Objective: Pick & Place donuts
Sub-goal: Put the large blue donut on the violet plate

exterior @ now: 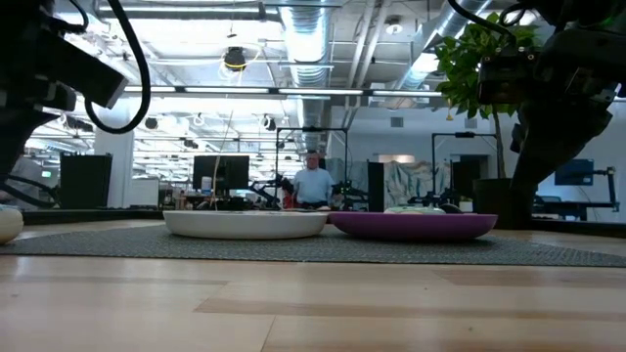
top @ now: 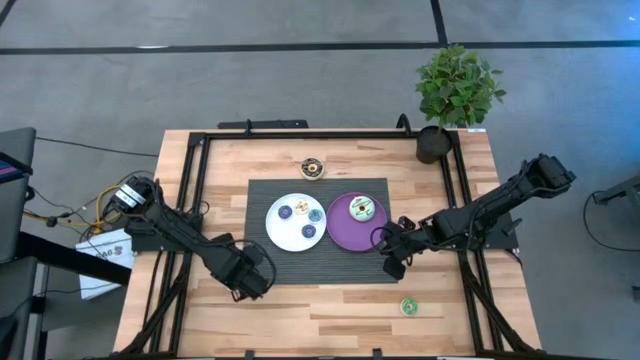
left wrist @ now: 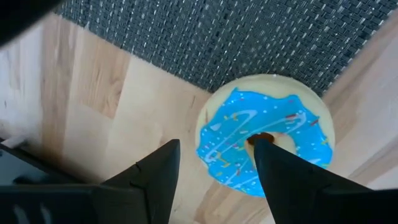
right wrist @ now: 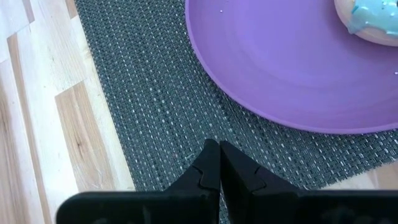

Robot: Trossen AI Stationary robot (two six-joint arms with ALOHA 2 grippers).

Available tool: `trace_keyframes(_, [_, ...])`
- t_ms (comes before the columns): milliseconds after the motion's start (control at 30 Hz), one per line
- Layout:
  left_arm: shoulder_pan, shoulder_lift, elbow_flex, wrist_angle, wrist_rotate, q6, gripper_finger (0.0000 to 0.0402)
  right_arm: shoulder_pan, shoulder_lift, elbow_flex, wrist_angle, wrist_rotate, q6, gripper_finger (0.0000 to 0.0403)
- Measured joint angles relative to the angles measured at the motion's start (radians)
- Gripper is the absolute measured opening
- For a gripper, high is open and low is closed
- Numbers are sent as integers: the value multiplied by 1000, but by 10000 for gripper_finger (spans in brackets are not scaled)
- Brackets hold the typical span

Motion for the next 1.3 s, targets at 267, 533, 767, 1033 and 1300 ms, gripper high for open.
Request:
trace_keyframes(267, [28, 0, 0, -13, 2, -20, 237, 0, 0, 0, -2, 0, 0, 1])
trace_keyframes(533, [57, -1, -86, 46, 123, -27, 293, 0, 0, 0, -5, 0, -24, 1])
trace_keyframes(767, [55, -1, -110, 133, 121, -38, 304, 0, 0, 0, -5, 0, -25, 1])
trace_keyframes(1033, [54, -1, -110, 134, 102, -40, 304, 0, 0, 0, -5, 3, -26, 1])
trace_keyframes(1300, [54, -1, -110, 137, 106, -76, 277, 0, 0, 0, -5, 4, -26, 1])
